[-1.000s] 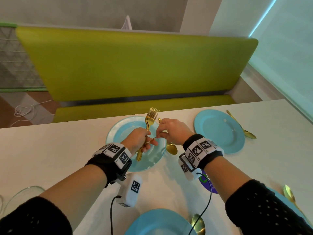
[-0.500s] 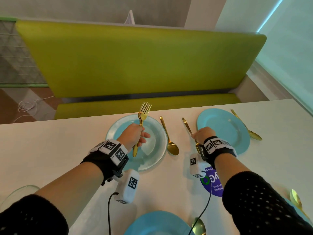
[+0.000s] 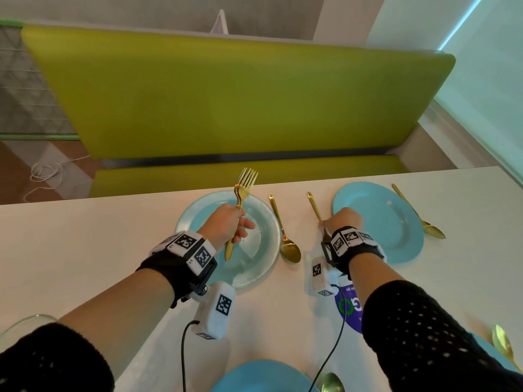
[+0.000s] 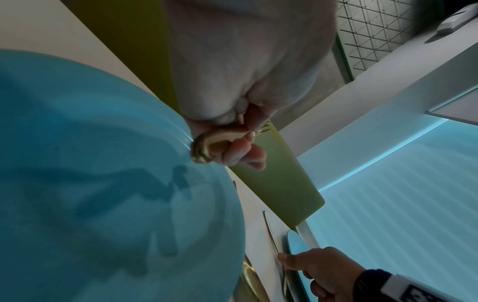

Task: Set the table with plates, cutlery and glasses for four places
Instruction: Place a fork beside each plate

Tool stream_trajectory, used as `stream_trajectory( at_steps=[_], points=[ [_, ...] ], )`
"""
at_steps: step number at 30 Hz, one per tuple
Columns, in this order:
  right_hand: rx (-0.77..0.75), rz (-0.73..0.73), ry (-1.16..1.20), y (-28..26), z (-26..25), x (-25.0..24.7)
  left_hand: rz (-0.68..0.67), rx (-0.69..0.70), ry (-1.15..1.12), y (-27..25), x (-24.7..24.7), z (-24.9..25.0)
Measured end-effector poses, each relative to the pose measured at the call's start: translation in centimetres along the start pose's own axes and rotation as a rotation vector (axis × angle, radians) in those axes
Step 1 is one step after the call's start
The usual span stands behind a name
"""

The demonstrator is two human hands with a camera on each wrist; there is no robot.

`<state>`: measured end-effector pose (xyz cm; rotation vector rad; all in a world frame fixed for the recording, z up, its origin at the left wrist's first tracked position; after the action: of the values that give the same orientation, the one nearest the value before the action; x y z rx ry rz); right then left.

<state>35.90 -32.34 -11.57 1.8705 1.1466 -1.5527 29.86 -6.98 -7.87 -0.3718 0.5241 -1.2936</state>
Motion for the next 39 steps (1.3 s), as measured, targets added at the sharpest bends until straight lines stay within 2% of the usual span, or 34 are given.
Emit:
stream_trajectory(
  at_steps=[9, 22, 26, 30, 33, 36, 39],
  points=[
    [0.044, 0.029, 0.036, 0.9, 0.3, -0.5, 0.014, -0.003, -0.006, 0.4, -0.5, -0.1],
    [0.009, 0.035, 0.038, 0.6, 0.3, -1.3, 0.022, 0.024, 0.02, -0.4, -0.6, -0.3],
    [-0.181, -0.013, 0.077, -2.1, -2.2, -2.3, 0.053, 0.082, 0.093, -1.2, -1.2, -0.6],
    [-0.516, -0.016, 0.227, -8.4, -5.4, -4.0, 0.042, 0.112, 0.157, -2.4, -2.1, -0.6],
    [-0.771, -0.029, 0.243, -13.3, -7.2, -4.6, -0.02, 0.095, 0.146, -3.8, -2.9, -0.7],
    [-0.998, -0.064, 0.142, -17.5, -7.9, -4.2, -0.112, 0.09, 0.212, -5.6, -4.3, -0.8],
    [-1.096, -0.101, 0.019, -21.0, -8.2, -4.0, -0.204, 0.1, 0.3, -7.5, -6.2, -0.8]
  ],
)
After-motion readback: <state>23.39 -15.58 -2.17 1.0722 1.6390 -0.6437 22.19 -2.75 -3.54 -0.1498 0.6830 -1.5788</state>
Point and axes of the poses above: each hand's wrist, its own y-axis towards the middle knuckle, its own x-axis out of the palm, z = x × y, the point moved 3 cm from there along y, towards the middle knuckle, and after that the axes turned 11 degrees about z, right-handed, at the moved point
